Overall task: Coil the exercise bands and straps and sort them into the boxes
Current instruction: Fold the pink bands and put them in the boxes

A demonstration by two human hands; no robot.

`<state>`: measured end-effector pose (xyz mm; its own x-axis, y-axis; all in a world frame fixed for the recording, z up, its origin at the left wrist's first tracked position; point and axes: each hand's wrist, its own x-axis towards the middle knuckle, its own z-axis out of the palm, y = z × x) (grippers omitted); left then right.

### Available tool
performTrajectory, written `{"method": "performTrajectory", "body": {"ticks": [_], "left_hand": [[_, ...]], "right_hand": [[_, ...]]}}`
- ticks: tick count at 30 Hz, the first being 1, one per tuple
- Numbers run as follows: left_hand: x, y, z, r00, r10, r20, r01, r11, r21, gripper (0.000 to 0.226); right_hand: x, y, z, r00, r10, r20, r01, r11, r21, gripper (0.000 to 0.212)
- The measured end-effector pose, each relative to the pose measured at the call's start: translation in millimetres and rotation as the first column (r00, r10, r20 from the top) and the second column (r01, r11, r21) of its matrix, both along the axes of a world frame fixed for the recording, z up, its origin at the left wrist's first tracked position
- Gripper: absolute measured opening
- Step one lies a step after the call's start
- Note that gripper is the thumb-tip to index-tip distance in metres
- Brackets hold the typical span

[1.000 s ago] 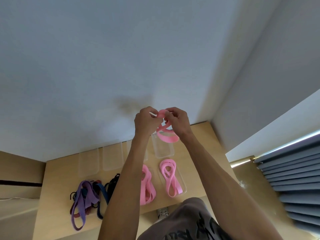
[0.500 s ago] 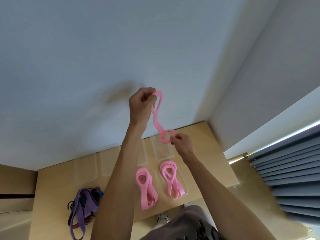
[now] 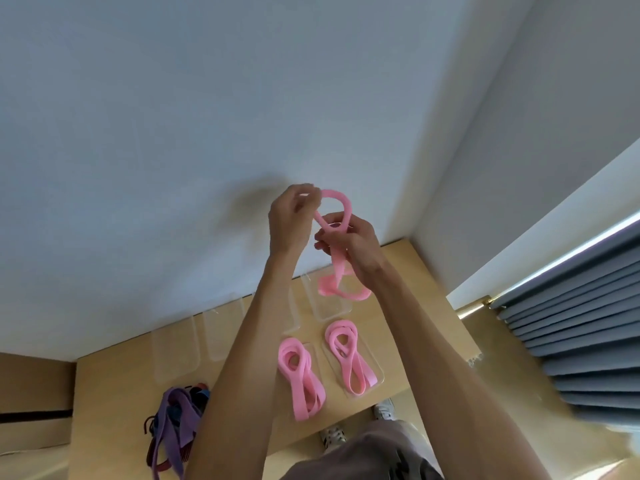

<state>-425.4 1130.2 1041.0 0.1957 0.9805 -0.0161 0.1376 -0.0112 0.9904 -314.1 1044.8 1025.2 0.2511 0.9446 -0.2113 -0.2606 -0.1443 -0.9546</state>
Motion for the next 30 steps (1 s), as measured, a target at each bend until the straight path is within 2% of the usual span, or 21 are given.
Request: {"method": "performTrajectory", "body": {"ticks": [2,3,4,5,6,7,8,9,10,12,14,15,18,21,25,27,30], "left_hand": [[-6.1,-6.4,-31.5,0.978,0.181,-0.099,-0.201,0.944,-0.26,0.027],[-9.8,-14.5,-50.4,0.962,0.196,-0.188,-0.257,0.882,-0.394,0.035],[-14.3,-26.5,-68.8,0.957,0.134,-0.258,-0.256,0.809,-0.53,0.044],[-17.6,-40.9,-84.1,0.968,0.03,-0.248,-0.196,0.708,-0.678,0.054],[-20.1,-54.6,-97.9,0.988,-0.068,-0.136,-0.072,0.575,-0.815,0.065],[-20.5,-66.5,-108.5,0.992,-0.106,0.064,0.104,0.426,-0.899,0.074],[-18.9,-75.2,-117.2,0.957,-0.049,0.287,0.288,0.295,-0.911,0.078],[-16.4,-79.6,-123.3,0.888,0.085,0.453,0.428,0.208,-0.879,0.077],[-13.4,-80.2,-126.5,0.807,0.23,0.544,0.509,0.195,-0.838,0.067],[-3.8,-73.8,-125.5,0.704,0.406,0.582,0.488,0.318,-0.813,0.038],[5.9,-64.8,-120.0,0.696,0.504,0.512,0.284,0.462,-0.84,0.018],[9.0,-60.3,-115.4,0.711,0.532,0.46,0.17,0.505,-0.846,0.014],[14.8,-51.7,-98.5,0.84,0.45,0.304,-0.055,0.628,-0.776,0.007],[26.9,-47.4,-83.7,0.922,0.333,0.196,-0.132,0.747,-0.651,0.011],[46.3,-48.5,-61.6,0.965,0.212,0.152,-0.116,0.871,-0.478,0.022],[54.6,-51.2,-52.0,0.973,0.19,0.132,-0.119,0.899,-0.421,0.019],[63.7,-53.5,-42.0,0.965,0.224,0.138,-0.16,0.915,-0.37,0.012]], "right_hand": [[-1.1,3.3,2.2,1.0,-0.003,0.011,0.003,1.0,-0.021,0.022],[-2.3,5.7,4.0,1.0,0.004,0.002,-0.004,1.0,-0.019,0.017],[-3.7,8.0,5.9,1.0,0.015,-0.014,-0.015,1.0,-0.013,0.013],[-4.9,9.8,8.1,0.999,0.028,-0.03,-0.028,1.0,-0.002,0.011],[-5.9,11.0,10.3,0.998,0.04,-0.047,-0.039,0.999,0.01,0.01],[-7.1,11.3,12.1,0.997,0.052,-0.065,-0.051,0.998,0.021,0.011],[-6.9,10.8,12.6,0.995,0.065,-0.081,-0.062,0.998,0.03,0.011],[-5.4,9.4,11.7,0.993,0.076,-0.091,-0.073,0.997,0.032,0.011],[-2.2,7.0,9.6,0.992,0.085,-0.096,-0.083,0.996,0.024,0.011],[10.2,1.3,3.6,0.99,0.109,-0.084,-0.111,0.994,-0.015,0.01],[25.9,-4.9,-2.5,0.989,0.14,-0.048,-0.143,0.987,-0.067,0.008],[33.8,-7.1,-4.9,0.99,0.143,-0.015,-0.144,0.985,-0.1,0.011],[54.4,-11.1,-12.3,0.986,0.117,0.121,-0.093,0.978,-0.188,0.03],[71.1,-13.4,-19.3,0.98,0.067,0.187,-0.026,0.977,-0.214,0.037],[87.6,-16.2,-23.3,0.982,0.086,0.168,-0.055,0.982,-0.183,0.033],[92.6,-15.9,-25.8,0.969,0.083,0.231,-0.04,0.982,-0.185,0.033],[94.7,-14.3,-31.0,0.939,-0.096,0.33,0.166,0.967,-0.192,0.031]]}}
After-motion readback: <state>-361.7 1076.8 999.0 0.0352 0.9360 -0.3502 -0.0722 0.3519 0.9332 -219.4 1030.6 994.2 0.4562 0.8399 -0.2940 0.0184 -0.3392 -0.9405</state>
